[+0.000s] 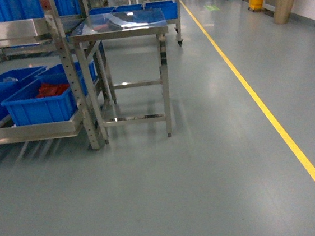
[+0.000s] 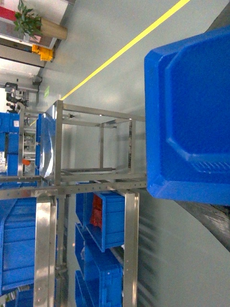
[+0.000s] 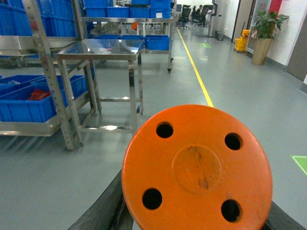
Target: Sort blue parts and orange caps into right shelf containers
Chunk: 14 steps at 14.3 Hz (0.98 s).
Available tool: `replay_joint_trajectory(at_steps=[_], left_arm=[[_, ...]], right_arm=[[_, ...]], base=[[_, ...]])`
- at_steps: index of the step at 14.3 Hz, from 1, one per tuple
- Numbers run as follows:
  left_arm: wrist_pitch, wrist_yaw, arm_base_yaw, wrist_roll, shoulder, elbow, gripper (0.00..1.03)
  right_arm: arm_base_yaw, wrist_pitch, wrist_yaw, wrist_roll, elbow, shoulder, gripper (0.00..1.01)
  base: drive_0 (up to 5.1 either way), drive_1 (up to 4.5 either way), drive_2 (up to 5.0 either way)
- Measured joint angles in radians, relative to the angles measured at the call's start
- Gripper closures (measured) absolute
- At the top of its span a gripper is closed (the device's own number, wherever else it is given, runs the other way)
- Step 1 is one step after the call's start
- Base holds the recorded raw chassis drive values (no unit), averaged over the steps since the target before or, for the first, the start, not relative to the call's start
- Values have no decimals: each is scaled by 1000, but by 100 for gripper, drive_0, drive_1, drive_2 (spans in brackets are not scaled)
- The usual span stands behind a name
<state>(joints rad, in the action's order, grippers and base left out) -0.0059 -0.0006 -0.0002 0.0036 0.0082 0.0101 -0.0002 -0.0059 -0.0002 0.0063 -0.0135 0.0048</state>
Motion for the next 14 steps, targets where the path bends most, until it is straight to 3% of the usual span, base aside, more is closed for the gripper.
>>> replay_joint_trajectory(at_steps=[14], left_arm=[[0, 0, 0, 0, 0, 0, 60]], right_arm=[[0, 0, 0, 0, 0, 0, 58]], base=[[0, 433, -433]])
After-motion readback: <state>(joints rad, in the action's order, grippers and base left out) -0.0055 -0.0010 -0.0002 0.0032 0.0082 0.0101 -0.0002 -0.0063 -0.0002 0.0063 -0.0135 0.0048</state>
